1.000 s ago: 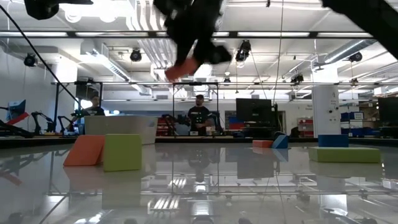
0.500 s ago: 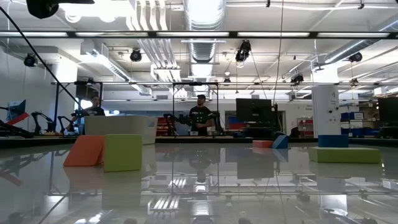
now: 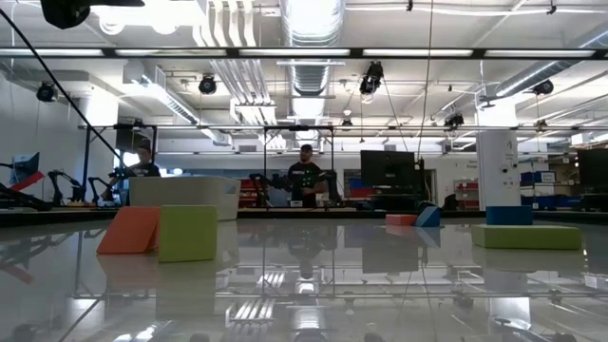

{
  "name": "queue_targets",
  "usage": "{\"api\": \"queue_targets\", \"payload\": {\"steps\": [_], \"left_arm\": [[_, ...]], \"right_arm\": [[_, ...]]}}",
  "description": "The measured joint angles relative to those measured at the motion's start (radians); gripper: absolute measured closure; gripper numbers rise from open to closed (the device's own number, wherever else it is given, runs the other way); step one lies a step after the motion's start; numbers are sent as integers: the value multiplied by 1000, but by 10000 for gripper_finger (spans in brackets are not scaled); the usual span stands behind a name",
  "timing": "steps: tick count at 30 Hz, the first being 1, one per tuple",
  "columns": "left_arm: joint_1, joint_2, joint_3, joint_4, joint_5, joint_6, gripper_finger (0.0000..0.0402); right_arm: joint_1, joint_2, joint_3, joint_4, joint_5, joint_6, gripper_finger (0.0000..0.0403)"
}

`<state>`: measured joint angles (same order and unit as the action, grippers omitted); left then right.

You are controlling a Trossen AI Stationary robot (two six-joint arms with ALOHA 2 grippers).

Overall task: Sort & place blocks by color
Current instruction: Put the orange block into the black bin

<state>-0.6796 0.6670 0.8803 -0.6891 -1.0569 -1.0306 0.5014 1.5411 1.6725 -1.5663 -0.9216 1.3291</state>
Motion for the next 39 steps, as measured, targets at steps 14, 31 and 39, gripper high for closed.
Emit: {"api": "queue_targets", "payload": {"steps": [14, 31, 39], "left_arm": [[0, 0, -2, 0, 0, -1, 169], [0, 7, -2, 0, 0, -9, 169], [0, 5, -2, 0, 0, -9, 169]], "right_arm": [[47, -49, -404, 85, -48, -250, 284], [47, -48, -668, 428, -47, -229, 284], [53, -48, -720, 459, -9, -268, 284]]}}
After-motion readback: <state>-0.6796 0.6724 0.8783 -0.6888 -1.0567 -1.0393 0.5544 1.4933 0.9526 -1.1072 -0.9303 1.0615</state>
